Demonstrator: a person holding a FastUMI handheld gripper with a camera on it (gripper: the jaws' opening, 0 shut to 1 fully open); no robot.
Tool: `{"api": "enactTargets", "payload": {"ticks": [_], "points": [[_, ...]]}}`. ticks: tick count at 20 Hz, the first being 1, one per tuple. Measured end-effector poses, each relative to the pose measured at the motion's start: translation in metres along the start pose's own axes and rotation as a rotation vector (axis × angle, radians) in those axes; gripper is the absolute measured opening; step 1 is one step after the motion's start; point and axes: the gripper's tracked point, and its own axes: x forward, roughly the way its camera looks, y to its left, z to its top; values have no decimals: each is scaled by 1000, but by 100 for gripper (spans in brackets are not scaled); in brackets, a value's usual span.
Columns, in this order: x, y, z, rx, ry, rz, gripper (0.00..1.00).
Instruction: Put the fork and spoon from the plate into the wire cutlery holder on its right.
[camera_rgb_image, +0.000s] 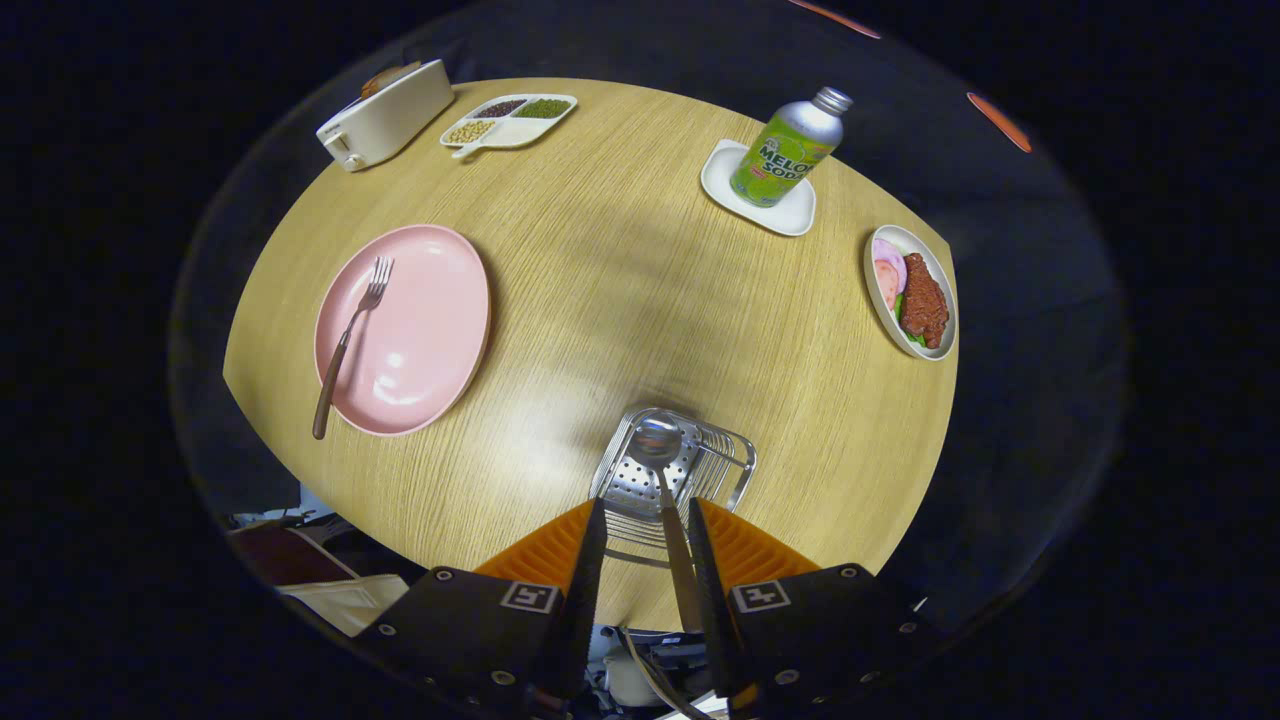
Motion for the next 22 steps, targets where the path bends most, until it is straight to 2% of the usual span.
{"api": "enactTargets", "payload": {"ticks": [3,5,8,9,11,15,22], "points": [[-11,1,3,74,-54,20,70],[-22,12,7,150,-101,74,81],[-38,25,17,217,-202,109,88],[-44,33,21,231,-237,121,93],[-58,53,36,247,-330,154,96],[-75,98,52,251,-446,209,96],[-51,171,67,234,-526,182,96]]}}
